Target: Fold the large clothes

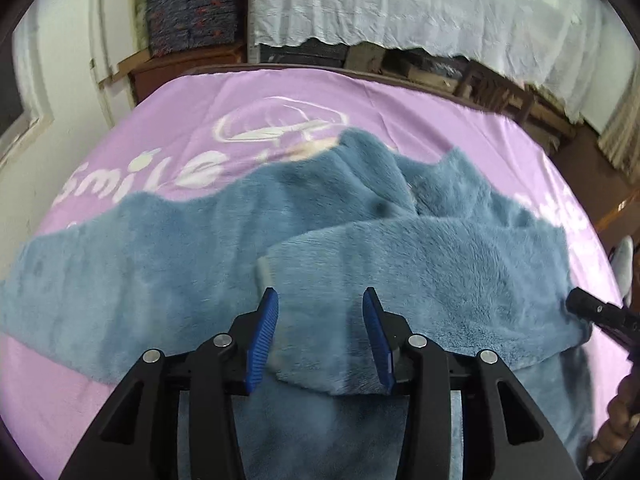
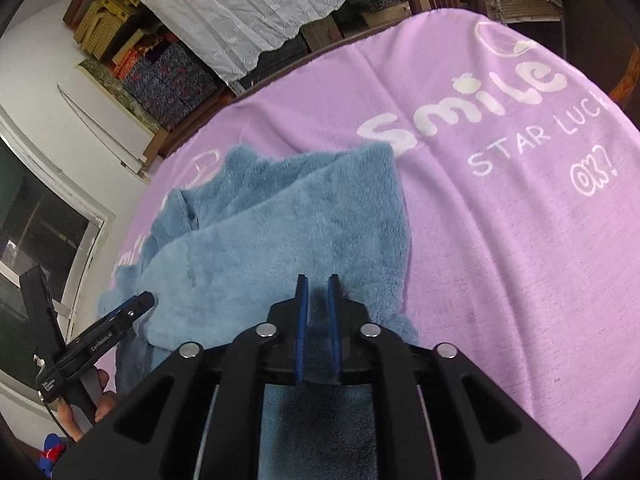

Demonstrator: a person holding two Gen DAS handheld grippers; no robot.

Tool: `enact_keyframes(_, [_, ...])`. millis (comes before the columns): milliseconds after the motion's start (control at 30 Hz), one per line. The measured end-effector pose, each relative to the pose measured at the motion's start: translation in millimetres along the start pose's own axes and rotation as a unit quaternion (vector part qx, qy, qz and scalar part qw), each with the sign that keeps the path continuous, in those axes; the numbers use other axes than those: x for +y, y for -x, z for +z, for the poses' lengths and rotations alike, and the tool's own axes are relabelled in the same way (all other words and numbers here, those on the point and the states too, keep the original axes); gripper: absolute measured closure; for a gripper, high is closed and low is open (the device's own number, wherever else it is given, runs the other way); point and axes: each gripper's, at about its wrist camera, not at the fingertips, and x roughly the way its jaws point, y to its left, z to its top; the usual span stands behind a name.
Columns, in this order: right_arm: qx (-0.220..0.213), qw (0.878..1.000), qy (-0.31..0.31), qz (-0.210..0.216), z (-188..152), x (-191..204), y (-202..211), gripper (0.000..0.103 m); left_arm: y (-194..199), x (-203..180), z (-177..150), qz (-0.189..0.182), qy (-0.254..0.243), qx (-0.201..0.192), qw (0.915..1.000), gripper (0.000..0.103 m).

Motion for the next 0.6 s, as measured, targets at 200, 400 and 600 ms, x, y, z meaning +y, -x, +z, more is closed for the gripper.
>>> enact_keyframes(200, [-0.001, 1.000, -0.006, 0.012, 2.8, -1.5, 2.3, 0.079, 42.8, 53.5, -10.1, 0.010, 0.066, -0.023, 0.9975, 0.045])
enact_keyframes(400, [-0.009, 1.000, -0.014, 0.021, 3.7, -1.8, 7.6, 0.070, 73.2, 126.9, -41.1, 0.058, 0.132, -0.015, 0.9895, 0.041])
enact_keyframes(600, [-0.010, 0.999, -0.023, 0.023, 4.1, -3.6, 6.3, 0.070, 86.9, 197.9, -59.9, 0.063, 0.230, -0.012, 0.9710, 0.041])
